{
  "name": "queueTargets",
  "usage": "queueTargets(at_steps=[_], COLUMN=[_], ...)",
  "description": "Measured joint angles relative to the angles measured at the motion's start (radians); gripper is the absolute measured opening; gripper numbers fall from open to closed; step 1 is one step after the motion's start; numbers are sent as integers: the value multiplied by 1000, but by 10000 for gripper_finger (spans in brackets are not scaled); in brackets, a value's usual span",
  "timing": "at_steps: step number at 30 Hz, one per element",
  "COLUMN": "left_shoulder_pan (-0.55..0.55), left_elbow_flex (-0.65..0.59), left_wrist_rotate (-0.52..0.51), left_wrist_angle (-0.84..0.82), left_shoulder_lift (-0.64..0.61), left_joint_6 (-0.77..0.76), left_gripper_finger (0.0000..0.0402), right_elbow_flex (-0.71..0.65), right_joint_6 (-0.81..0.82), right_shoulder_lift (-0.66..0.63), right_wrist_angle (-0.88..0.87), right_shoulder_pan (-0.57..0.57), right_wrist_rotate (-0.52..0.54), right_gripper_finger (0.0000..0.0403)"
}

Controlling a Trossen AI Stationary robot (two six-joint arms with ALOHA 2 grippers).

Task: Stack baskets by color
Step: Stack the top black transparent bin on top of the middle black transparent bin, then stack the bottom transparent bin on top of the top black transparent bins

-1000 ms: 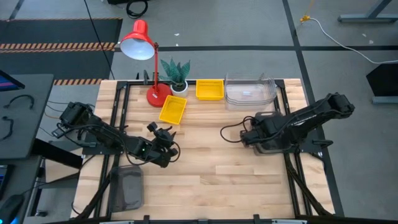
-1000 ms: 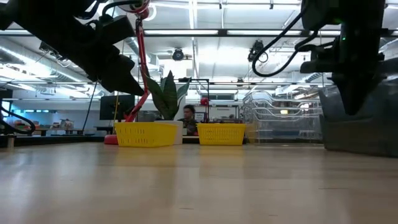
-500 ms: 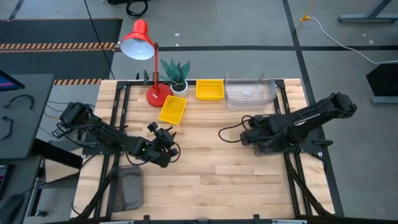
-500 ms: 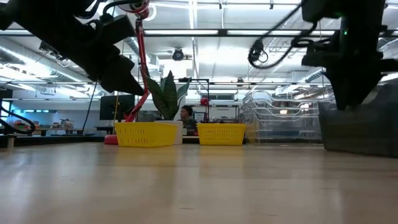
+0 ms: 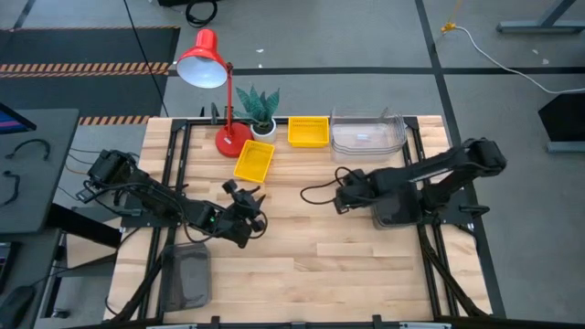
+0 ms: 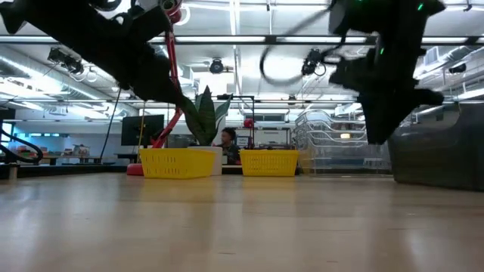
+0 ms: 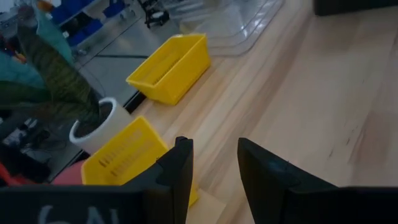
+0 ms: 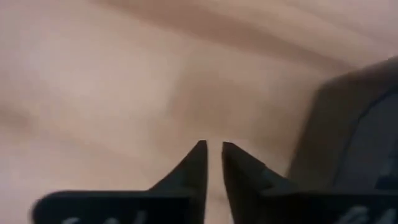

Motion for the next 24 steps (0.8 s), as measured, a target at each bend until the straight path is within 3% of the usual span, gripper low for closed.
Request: queueTargets(at_steps=[4,10,14,18,24], left_shoulder_pan=[0,0,0,0,18], left_elbow_flex=[0,0,0,0,12], left_wrist_rotate=[0,23,67,86,145], left_wrist_angle=[44,47,47,47,7], left_shoulder_lift=[0,0,0,0,-62], left_joint_6=[52,56,56,58,24], left_gripper_finger=[133,133,133,133,132], right_elbow_flex=[0,1,0,-1,-1], right_joint_6=[-23,5,-34,-49,-152], right_shoulder_lift=[92,159,135,68,12], right_wrist_angle=[-48,-187,-172,-106,85], right_shoulder_pan=[-76,-126,-103,-30,118], right_wrist_rotate=[13,-6,11,106,332], right_gripper_finger=[8,13,6,10,43])
